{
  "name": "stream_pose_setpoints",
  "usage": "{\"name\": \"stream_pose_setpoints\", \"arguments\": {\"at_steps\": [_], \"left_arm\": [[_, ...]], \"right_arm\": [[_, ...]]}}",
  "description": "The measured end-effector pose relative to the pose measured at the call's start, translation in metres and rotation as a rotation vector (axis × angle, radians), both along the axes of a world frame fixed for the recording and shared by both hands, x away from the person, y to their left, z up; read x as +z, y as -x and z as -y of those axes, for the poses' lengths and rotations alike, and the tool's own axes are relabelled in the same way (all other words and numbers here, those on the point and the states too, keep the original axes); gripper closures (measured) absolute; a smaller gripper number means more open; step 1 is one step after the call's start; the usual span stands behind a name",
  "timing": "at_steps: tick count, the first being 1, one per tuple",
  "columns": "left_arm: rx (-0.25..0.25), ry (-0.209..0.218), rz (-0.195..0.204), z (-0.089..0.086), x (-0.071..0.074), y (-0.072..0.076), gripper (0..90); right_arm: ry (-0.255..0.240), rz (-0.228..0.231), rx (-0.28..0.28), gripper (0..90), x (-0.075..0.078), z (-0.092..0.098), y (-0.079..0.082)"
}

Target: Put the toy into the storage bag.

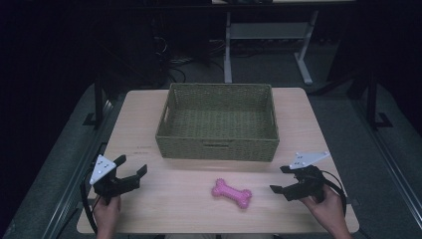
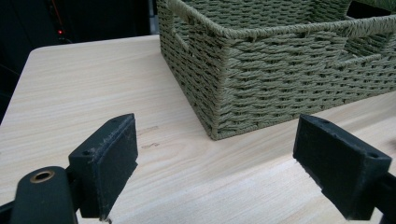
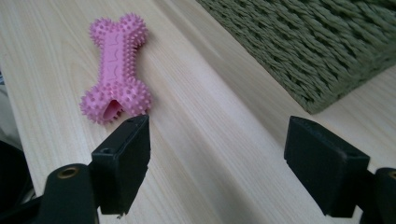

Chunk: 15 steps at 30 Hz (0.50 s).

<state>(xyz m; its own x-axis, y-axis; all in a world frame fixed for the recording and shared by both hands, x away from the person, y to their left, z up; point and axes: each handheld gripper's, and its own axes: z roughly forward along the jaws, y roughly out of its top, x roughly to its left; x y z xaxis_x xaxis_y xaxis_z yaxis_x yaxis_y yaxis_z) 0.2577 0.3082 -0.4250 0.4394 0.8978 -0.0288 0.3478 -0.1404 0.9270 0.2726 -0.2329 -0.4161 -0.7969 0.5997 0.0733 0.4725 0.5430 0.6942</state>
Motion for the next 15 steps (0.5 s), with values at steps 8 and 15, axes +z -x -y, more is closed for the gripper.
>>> {"name": "stream_pose_setpoints", "arguments": {"at_steps": [8, 15], "left_arm": [[0.002, -0.012, 0.005, 0.002, 0.000, 0.000, 13.3], [0.000, -0.013, 0.007, 0.002, 0.000, 0.001, 13.3]], "right_arm": [[0.016, -0.003, 0.032, 22.2, 0.008, -0.010, -0.003], [0.044, -0.005, 0.072, 22.3, 0.013, -0.023, -0.007]]}}
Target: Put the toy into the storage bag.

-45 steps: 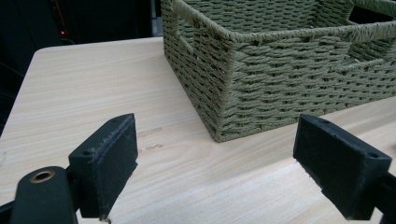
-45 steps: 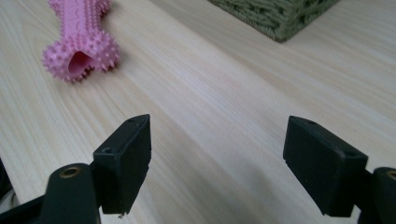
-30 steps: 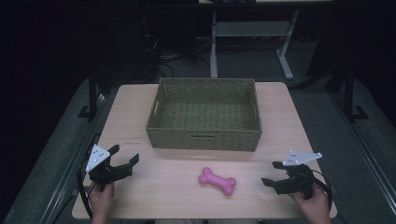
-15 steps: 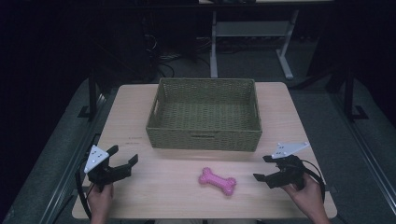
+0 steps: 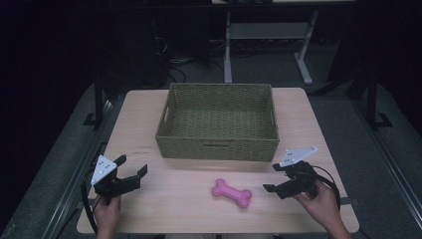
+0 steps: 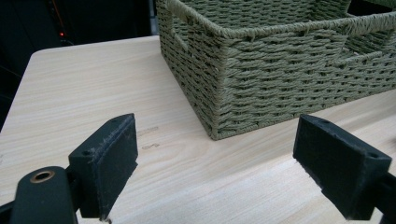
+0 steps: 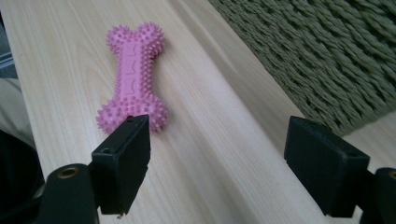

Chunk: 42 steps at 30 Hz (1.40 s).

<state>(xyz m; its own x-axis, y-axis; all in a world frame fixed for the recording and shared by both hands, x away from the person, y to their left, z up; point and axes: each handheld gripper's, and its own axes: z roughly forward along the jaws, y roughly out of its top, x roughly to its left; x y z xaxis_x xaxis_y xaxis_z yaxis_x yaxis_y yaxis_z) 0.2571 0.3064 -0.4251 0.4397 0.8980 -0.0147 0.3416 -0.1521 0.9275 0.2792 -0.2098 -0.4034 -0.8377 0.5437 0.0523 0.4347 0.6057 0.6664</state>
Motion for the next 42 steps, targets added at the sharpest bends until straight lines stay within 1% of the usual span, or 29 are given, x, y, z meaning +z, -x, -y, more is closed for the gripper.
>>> {"name": "stream_pose_setpoints", "arguments": {"at_steps": [8, 9, 12, 15, 16, 17, 20, 25, 26, 27, 31, 32, 34, 37, 40, 42], "left_arm": [[0.004, 0.005, 0.000, -0.001, 0.000, 0.000, 13.3], [0.006, 0.005, 0.001, -0.001, 0.000, 0.000, 13.3], [0.003, 0.007, 0.001, -0.001, 0.000, 0.000, 13.3], [0.004, 0.006, 0.001, -0.001, 0.000, 0.000, 13.3], [0.004, 0.006, 0.001, -0.001, 0.000, 0.000, 13.3], [0.004, 0.007, 0.001, -0.001, 0.000, 0.000, 13.3], [0.005, 0.007, 0.003, -0.002, 0.000, 0.000, 13.3], [0.007, 0.010, 0.003, -0.003, 0.000, 0.000, 13.3], [0.007, 0.011, 0.004, -0.003, 0.000, 0.000, 13.3], [0.008, 0.011, 0.004, -0.003, 0.000, 0.000, 13.3], [0.008, 0.010, 0.004, -0.004, 0.000, 0.000, 13.3], [0.008, 0.010, 0.004, -0.004, 0.000, 0.000, 13.3], [0.009, 0.011, 0.003, -0.005, 0.000, 0.000, 13.3], [0.009, 0.011, 0.003, -0.005, 0.001, 0.000, 13.3], [0.009, 0.011, 0.004, -0.004, 0.001, 0.001, 13.3], [0.010, 0.016, 0.006, -0.004, 0.001, 0.001, 13.3]], "right_arm": [[0.014, -0.002, 0.032, 22.3, 0.006, -0.013, -0.004], [0.017, -0.009, 0.039, 22.2, 0.006, -0.017, -0.005], [0.027, -0.011, 0.050, 22.3, 0.006, -0.020, -0.006], [0.038, -0.020, 0.075, 22.3, 0.007, -0.029, -0.008], [0.038, -0.020, 0.075, 22.3, 0.007, -0.029, -0.008], [0.048, -0.021, 0.086, 22.3, 0.008, -0.033, -0.010], [0.046, -0.026, 0.099, 22.3, 0.009, -0.038, -0.012], [0.060, -0.031, 0.121, 22.3, 0.009, -0.047, -0.014], [0.066, -0.031, 0.133, 22.3, 0.009, -0.052, -0.015], [0.066, -0.031, 0.133, 22.3, 0.009, -0.052, -0.015], [0.086, -0.040, 0.156, 22.7, 0.008, -0.064, -0.017], [0.086, -0.040, 0.156, 22.7, 0.008, -0.064, -0.017], [0.093, -0.047, 0.167, 22.8, 0.008, -0.071, -0.017], [0.107, -0.045, 0.188, 23.1, 0.007, -0.078, -0.018], [0.104, -0.053, 0.198, 23.4, 0.006, -0.083, -0.018], [0.113, -0.057, 0.208, 23.8, 0.005, -0.088, -0.018]]}}
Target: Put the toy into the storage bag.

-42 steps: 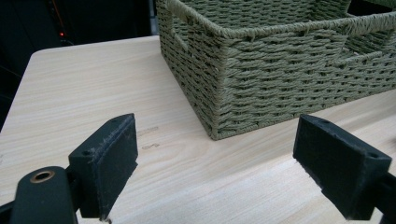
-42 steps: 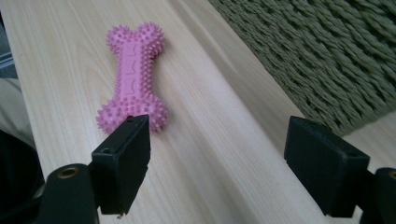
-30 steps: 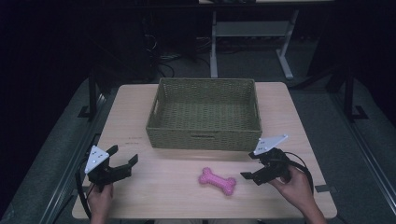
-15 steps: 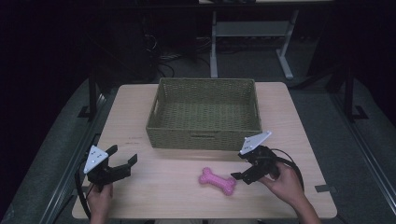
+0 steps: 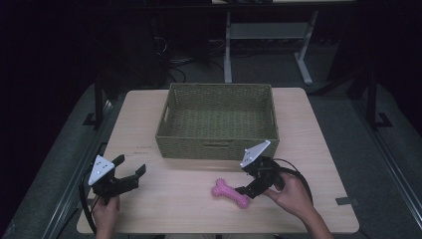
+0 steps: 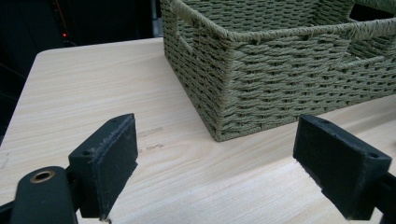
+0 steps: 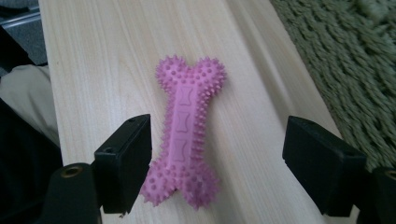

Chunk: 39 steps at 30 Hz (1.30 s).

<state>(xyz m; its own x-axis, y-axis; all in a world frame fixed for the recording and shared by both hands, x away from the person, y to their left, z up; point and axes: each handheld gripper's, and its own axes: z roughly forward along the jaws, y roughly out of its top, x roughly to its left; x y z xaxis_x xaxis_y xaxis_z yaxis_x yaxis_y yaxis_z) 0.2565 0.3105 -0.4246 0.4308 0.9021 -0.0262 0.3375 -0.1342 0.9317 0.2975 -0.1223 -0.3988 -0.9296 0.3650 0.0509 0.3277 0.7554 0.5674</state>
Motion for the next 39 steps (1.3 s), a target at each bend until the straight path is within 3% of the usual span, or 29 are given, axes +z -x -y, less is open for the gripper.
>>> {"name": "stream_pose_setpoints", "arguments": {"at_steps": [15, 29, 39], "left_arm": [[0.000, 0.003, 0.003, -0.001, 0.000, 0.000, 13.3], [0.001, 0.004, 0.003, -0.001, 0.000, 0.000, 13.3], [0.003, 0.007, 0.006, -0.002, 0.000, 0.001, 13.3]], "right_arm": [[0.039, -0.026, 0.054, 30.8, -0.010, -0.025, -0.001], [0.062, -0.050, 0.077, 38.6, -0.018, -0.033, -0.001], [0.107, -0.068, 0.086, 43.6, -0.027, -0.039, -0.002]]}}
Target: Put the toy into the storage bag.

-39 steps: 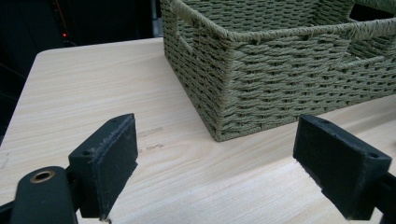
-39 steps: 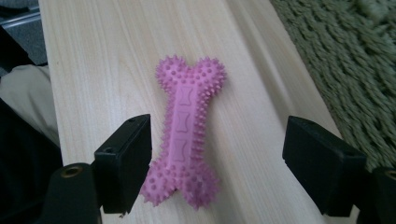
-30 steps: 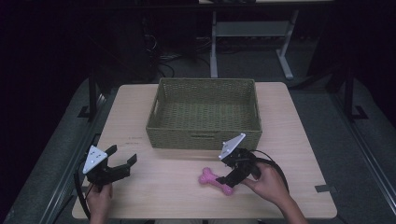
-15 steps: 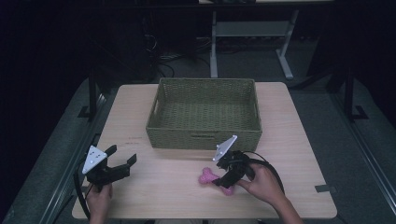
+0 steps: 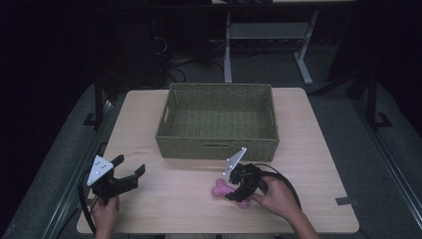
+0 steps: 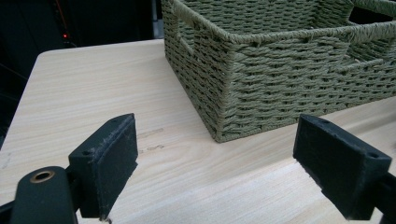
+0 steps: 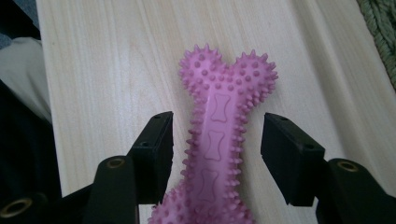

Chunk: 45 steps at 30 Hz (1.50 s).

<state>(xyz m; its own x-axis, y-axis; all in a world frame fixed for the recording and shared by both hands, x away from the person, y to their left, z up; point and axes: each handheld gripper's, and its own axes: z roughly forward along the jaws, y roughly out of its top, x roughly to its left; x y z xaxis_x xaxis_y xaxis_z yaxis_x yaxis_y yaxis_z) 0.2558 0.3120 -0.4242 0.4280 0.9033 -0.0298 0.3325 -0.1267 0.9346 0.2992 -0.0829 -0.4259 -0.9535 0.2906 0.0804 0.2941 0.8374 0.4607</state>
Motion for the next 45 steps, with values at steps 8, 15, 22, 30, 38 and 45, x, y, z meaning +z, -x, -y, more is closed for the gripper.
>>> {"name": "stream_pose_setpoints", "arguments": {"at_steps": [8, 15, 22, 30, 38, 45], "left_arm": [[-0.001, -0.002, -0.002, -0.001, 0.000, 0.000, 13.3], [-0.001, 0.001, -0.001, 0.000, 0.000, 0.000, 13.3], [-0.001, -0.001, -0.001, -0.001, 0.000, 0.000, 13.3], [-0.001, 0.000, -0.001, -0.001, 0.000, 0.000, 13.3], [-0.001, -0.002, 0.000, -0.002, 0.000, 0.000, 13.3], [0.001, 0.000, 0.000, -0.001, 0.000, 0.000, 13.3]], "right_arm": [[0.021, -0.009, -0.007, 45.2, -0.005, -0.001, -0.001], [0.039, -0.001, -0.001, 47.8, -0.008, -0.002, 0.001], [0.061, 0.009, 0.002, 49.6, -0.010, -0.003, 0.002], [0.074, 0.022, 0.011, 51.1, -0.011, -0.005, 0.004], [0.095, 0.036, 0.019, 53.6, -0.014, -0.008, 0.007], [0.094, 0.032, 0.025, 56.9, -0.013, -0.006, 0.006]]}}
